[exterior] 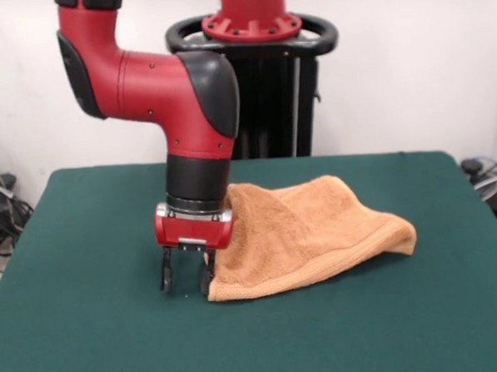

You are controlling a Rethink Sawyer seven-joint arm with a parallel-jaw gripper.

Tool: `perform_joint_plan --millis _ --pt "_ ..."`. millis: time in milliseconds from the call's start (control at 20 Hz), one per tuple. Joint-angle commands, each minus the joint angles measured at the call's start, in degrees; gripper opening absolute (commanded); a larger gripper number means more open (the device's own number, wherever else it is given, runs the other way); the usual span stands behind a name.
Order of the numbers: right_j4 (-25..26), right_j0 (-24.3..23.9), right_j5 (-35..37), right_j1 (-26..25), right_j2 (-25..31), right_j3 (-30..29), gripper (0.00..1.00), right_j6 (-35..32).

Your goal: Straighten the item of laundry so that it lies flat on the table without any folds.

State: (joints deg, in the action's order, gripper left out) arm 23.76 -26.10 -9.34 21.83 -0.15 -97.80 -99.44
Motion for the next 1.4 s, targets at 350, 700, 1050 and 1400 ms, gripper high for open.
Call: perform_joint_plan --millis 350,700,1050,1400 --pt "2.26 6.23 4.49 4.14 2.55 1.39 1.00 -3.87" --pt "3.06 5.79 6.53 7.99 2.56 0.61 1.00 -2.99" --pt "2.12 7.70 5.99 11.05 -0.57 -1.46 1.00 -4.46" --pt "1.48 9.02 4.58 7.69 -0.54 0.28 1.00 -5.16"
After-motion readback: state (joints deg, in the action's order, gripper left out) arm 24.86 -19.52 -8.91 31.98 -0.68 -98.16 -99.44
